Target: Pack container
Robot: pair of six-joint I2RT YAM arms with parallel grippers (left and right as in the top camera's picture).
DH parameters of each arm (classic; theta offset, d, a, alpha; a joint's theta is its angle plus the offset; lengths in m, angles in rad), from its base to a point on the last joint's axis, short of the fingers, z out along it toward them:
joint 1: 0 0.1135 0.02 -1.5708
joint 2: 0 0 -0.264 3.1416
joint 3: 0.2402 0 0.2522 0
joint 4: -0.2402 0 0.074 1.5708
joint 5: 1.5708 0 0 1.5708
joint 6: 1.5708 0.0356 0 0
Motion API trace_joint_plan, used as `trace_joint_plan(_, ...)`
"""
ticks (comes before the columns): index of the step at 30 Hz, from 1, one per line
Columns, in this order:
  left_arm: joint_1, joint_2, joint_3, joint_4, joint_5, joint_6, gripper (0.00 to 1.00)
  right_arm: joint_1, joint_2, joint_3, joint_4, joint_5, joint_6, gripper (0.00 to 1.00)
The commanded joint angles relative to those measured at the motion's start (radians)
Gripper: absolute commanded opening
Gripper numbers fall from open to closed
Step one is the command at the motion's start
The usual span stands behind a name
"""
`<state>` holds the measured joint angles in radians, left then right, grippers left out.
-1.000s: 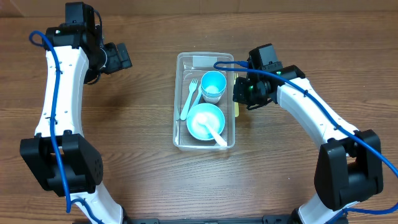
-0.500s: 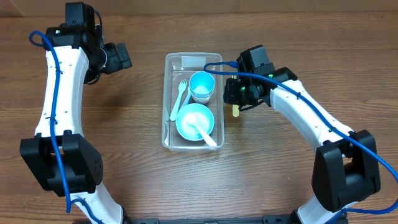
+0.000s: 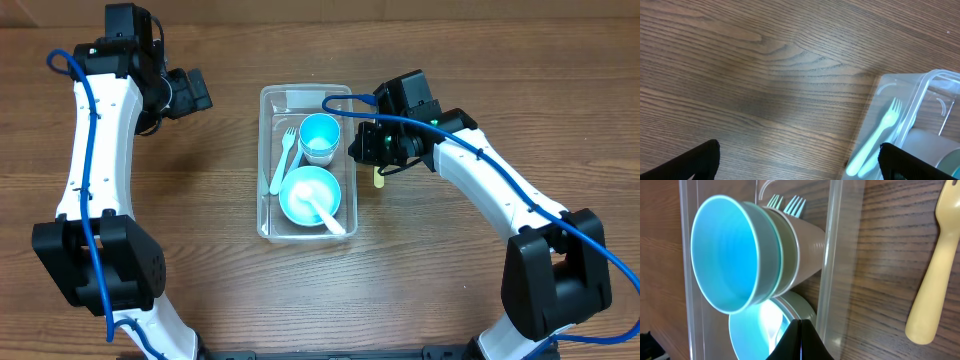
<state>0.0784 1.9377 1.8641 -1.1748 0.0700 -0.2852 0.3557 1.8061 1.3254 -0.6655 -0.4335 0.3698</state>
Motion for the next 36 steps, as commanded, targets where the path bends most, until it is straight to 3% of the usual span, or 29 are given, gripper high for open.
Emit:
trace_joint_plan(1,0.0,0.011,0.023,0.003,0.0,0.016,1.0,-0.012,0.003,-0.004,0.028,-0.069,-0.031,0.04)
trace_joint_plan(4,0.0,0.011,0.023,0.003,0.0,0.016,1.0,-0.058,0.003,-0.004,0.036,-0.136,-0.024,0.04)
trace_joint_plan(14,0.0,0.011,0.023,0.003,0.0,0.016,1.0,-0.182,0.003,-0.006,-0.003,-0.101,-0.04,0.04)
trace_joint_plan(25,0.0,0.011,0.023,0.003,0.0,0.016,1.0,-0.181,0.013,-0.219,0.343,-0.111,0.029,0.04)
trace_joint_plan(36,0.0,0.011,0.023,0.003,0.0,0.016,1.0,-0.181,0.153,-0.227,0.433,-0.145,0.035,0.04)
